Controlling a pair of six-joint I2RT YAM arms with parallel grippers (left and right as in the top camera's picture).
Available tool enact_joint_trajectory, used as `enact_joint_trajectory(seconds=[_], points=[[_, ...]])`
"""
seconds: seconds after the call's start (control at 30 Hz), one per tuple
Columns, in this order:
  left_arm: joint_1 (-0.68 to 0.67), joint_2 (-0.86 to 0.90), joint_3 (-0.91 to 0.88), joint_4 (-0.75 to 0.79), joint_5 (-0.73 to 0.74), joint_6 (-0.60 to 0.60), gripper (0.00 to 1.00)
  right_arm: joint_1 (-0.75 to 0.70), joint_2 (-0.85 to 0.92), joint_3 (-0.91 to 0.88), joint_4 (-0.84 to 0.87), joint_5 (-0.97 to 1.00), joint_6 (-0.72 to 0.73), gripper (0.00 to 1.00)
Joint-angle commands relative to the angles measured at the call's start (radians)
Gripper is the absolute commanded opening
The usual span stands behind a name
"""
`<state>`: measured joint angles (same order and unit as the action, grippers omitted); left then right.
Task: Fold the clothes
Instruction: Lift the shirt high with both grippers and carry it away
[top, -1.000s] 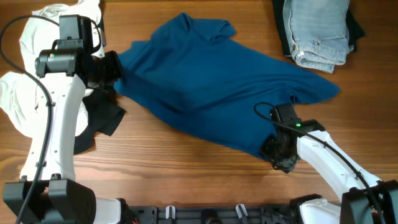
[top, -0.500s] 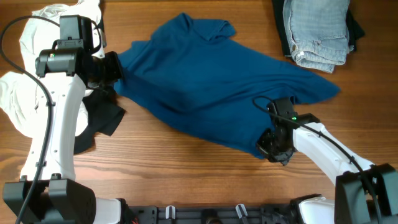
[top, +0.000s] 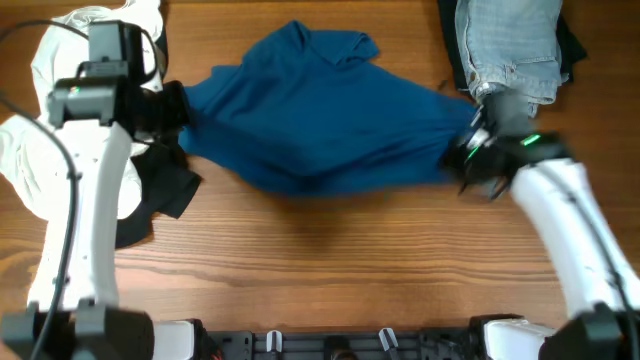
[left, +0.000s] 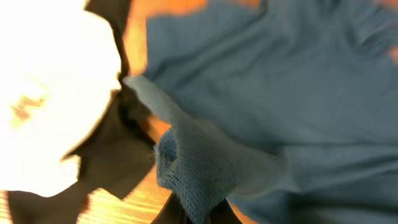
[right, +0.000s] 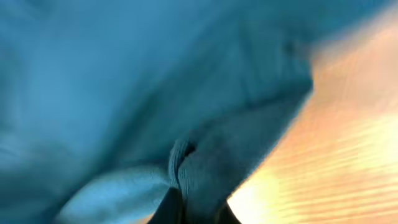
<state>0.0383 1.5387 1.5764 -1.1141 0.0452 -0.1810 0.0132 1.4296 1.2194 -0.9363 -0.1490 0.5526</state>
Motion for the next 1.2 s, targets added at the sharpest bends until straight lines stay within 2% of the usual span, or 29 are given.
enact_joint_trajectory(seconds=[0.0, 0.03, 0.2, 0.47, 0.6, 0.8, 1.0, 1.17], points=[[-0.001, -0.163, 0.124, 0.045, -0.086, 0.016, 0.04, -0.106, -0.044, 0.344, -0.081, 0.017, -0.217, 0.04], [-0.001, -0.196, 0.144, 0.069, -0.093, 0.017, 0.04, -0.140, -0.044, 0.476, -0.116, 0.018, -0.242, 0.04], [-0.001, -0.285, 0.198, 0.137, -0.092, 0.016, 0.04, -0.207, -0.044, 0.782, -0.201, 0.018, -0.289, 0.04], [-0.001, -0.337, 0.465, 0.117, -0.091, 0.017, 0.04, -0.281, -0.044, 1.116, -0.379, 0.048, -0.344, 0.05], [-0.001, -0.340, 0.581, 0.105, -0.088, 0.016, 0.04, -0.294, -0.045, 1.198, -0.414, 0.049, -0.373, 0.04], [-0.001, -0.315, 0.600, 0.116, -0.088, 0.016, 0.04, -0.294, -0.013, 1.209, -0.407, 0.033, -0.390, 0.04], [-0.001, -0.174, 0.600, 0.137, -0.088, 0.019, 0.04, -0.294, 0.126, 1.209, -0.384, -0.048, -0.422, 0.04], [-0.001, -0.009, 0.600, 0.280, -0.126, 0.069, 0.04, -0.280, 0.291, 1.209, -0.259, -0.051, -0.452, 0.04]])
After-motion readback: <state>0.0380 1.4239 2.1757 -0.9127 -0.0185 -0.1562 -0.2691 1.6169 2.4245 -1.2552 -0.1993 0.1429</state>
